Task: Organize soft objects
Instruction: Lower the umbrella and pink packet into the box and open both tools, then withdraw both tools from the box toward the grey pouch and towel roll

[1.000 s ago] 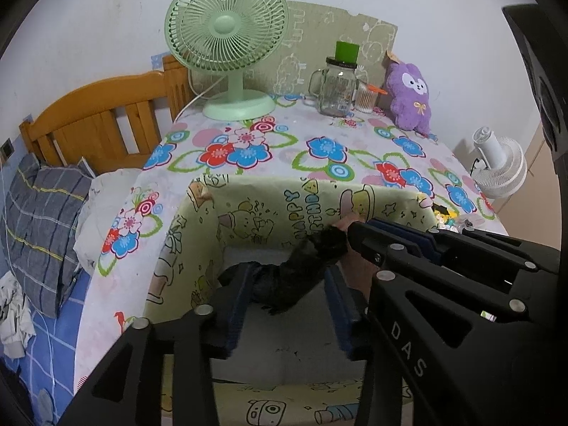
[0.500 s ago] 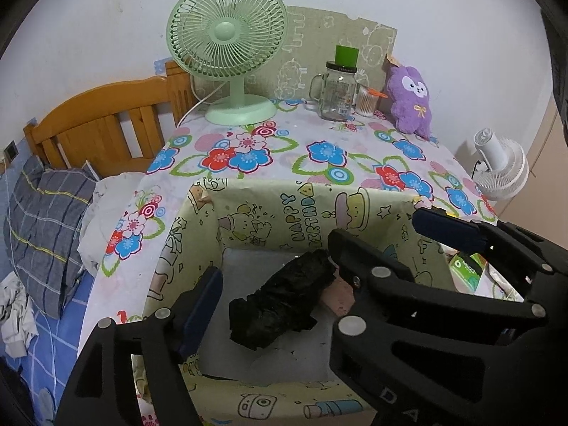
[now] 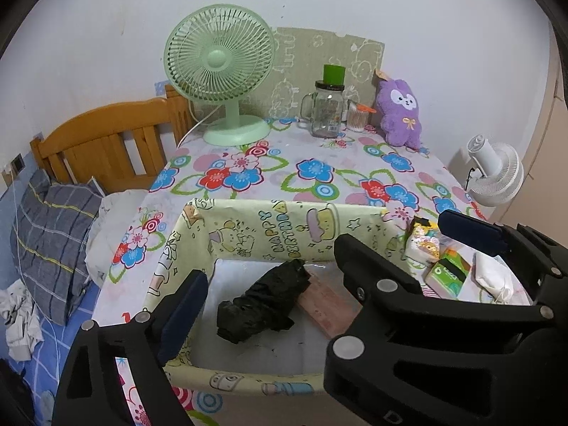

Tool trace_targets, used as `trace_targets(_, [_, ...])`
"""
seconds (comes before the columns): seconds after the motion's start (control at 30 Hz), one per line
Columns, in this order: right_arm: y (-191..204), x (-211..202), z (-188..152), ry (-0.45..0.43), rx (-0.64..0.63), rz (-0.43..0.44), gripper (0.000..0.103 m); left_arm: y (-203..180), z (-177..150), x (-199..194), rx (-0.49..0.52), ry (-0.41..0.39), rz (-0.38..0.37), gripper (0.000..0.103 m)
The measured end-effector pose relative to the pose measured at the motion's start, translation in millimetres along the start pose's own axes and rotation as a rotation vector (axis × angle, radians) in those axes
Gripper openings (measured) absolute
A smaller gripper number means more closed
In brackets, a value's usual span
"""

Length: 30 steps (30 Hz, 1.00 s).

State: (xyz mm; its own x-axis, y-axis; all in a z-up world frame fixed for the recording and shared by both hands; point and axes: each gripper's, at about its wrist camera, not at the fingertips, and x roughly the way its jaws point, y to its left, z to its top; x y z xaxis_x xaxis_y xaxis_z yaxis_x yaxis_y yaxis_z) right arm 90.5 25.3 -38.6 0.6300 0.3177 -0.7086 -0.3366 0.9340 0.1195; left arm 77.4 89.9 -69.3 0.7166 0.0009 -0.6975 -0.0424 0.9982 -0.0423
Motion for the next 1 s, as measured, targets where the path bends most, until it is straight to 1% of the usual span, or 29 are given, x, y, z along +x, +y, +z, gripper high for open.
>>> trace_targets(0.07, [-2,-6,-1,-0.016,0.000,-0.005,0.089,-4,0,-4,0.005,-0.011,-0.004,0.095])
trace_targets(0.13, [-5,-13,-2,-0.037,0.001,-0.012,0.093,-8,0,-9,0.008,-0.022,-0.005,0.096])
trace_targets(0.2, [-8,-21,-3,-0.059,0.002,-0.020,0.094,-12,-1,-14,0.012,-0.036,-0.002,0.097])
trace_targets(0.27, [-11,-28,-5,-0.073,0.007,-0.025,0.095,-16,-1,-19,0.011,-0.049,0.005,0.100])
trace_targets(0.5, [-22,-47,-9,-0.101,0.035,-0.020,0.096,-29,-2,-34,0.023,-0.086,0.011,0.103])
trace_targets(0.63, [-28,-59,-14,-0.125,0.044,-0.046,0.098,-38,-4,-40,0.040,-0.104,-0.002,0.103])
trace_targets(0.8, [-38,-72,-21,-0.158,0.041,-0.037,0.098,-51,-7,-48,0.067,-0.124,-0.028,0.103])
trace_targets(1.0, [-51,-88,-31,-0.187,0.036,-0.062,0.098,-72,-12,-53,0.095,-0.138,-0.061,0.103])
